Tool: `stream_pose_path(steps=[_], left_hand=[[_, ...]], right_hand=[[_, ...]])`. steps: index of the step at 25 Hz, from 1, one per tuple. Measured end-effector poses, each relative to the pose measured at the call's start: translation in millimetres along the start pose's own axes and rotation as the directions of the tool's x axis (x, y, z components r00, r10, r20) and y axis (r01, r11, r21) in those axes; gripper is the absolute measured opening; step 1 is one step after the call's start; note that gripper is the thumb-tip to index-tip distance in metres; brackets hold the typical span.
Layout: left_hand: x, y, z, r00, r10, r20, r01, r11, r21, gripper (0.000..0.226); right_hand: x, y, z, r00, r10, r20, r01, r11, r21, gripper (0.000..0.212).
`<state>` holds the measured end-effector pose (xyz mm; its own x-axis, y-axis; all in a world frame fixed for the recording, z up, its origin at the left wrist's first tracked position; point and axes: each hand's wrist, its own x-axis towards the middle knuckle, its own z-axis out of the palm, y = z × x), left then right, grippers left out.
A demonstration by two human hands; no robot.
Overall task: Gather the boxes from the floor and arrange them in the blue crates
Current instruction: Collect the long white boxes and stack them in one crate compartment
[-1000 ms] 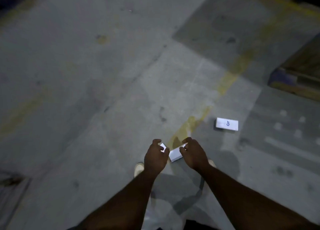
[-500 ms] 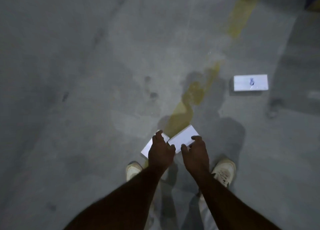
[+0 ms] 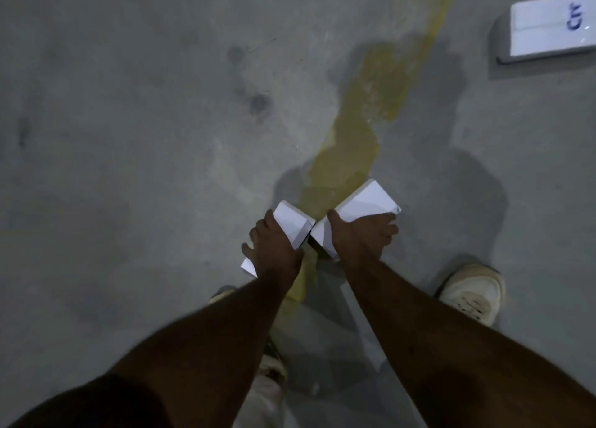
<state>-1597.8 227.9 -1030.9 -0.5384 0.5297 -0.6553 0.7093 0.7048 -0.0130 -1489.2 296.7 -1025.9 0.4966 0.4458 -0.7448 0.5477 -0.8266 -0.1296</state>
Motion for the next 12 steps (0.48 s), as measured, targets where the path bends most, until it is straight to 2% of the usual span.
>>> stream_pose_path(steps=[3,6,9,12], left_hand=[[7,-2,2,1.0,0.015,0.007,-0.014,0.996,-0.083,0.103],[5,4,-11,0.998,-0.001,0.058,0.018,0.956,-0.294,0.11],[-4,22,-37,0.988,-0.019,0.15,0.099,0.831,-0.547,0.093],[-25,48,-71,0.927,0.093,0.363,0.215,0.662,-0.718,0.079]], right_hand=[[8,-7,18,0.994,0.092,-0.056,-0.09,0.995,0.034,0.131],[15,-6,12,0.986,0.166,-0.012,-0.163,0.976,0.144,0.128],[12,8,-18,0.995,0.065,0.076,-0.083,0.959,0.272,0.115],[-3,14,-69,0.975,-0.073,0.21,-0.031,0.89,0.454,0.107]])
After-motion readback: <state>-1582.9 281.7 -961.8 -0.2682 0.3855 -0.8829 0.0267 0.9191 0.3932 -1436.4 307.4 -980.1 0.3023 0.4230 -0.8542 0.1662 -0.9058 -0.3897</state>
